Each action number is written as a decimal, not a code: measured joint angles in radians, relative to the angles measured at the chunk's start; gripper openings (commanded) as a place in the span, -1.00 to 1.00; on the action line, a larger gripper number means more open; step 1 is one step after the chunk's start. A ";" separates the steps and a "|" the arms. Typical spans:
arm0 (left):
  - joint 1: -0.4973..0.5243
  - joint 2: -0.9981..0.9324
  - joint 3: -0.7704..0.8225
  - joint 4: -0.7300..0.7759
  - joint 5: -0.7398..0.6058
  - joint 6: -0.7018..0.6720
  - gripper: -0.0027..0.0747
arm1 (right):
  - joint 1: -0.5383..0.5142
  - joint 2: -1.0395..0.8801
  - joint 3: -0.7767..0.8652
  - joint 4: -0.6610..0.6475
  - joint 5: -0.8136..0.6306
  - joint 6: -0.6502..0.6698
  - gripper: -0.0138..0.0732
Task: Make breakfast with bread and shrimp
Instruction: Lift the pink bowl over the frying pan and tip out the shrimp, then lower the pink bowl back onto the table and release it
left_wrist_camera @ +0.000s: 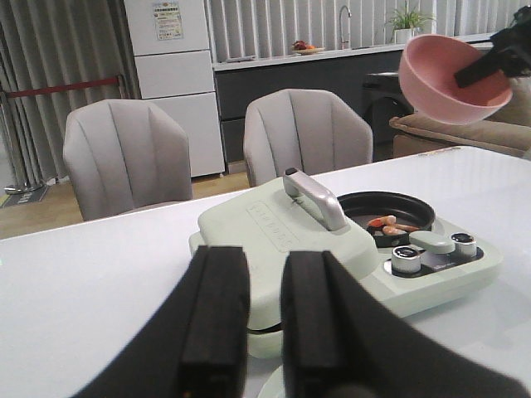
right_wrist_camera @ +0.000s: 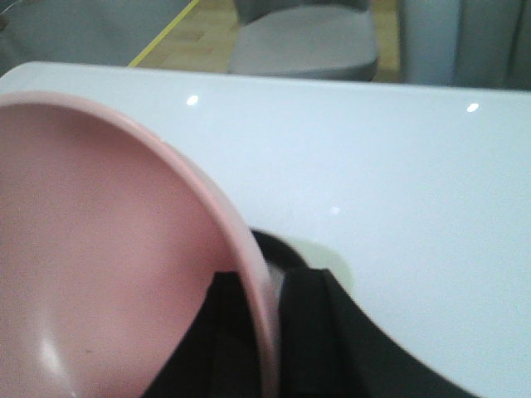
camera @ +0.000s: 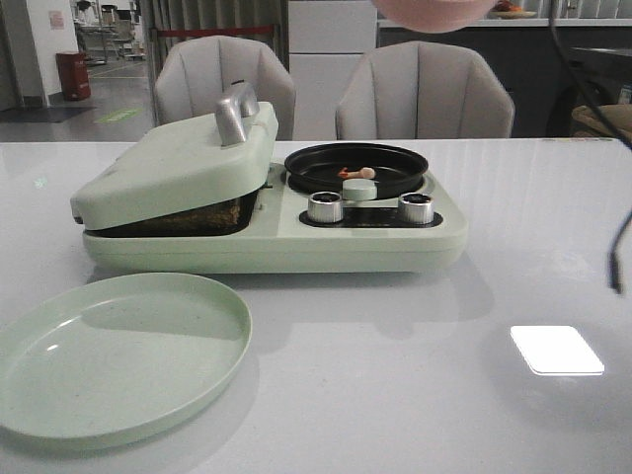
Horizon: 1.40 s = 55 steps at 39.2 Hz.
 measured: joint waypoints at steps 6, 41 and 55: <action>0.000 0.000 0.000 0.000 0.000 0.000 -0.35 | -0.079 -0.012 0.000 -0.124 0.220 0.105 -0.36; 0.000 0.000 0.000 0.000 0.000 0.000 -0.35 | -0.093 0.101 0.258 -0.616 0.164 0.521 -0.32; 0.000 0.000 0.000 0.000 0.000 0.000 -0.35 | -0.093 0.101 0.267 -0.655 0.129 0.521 0.27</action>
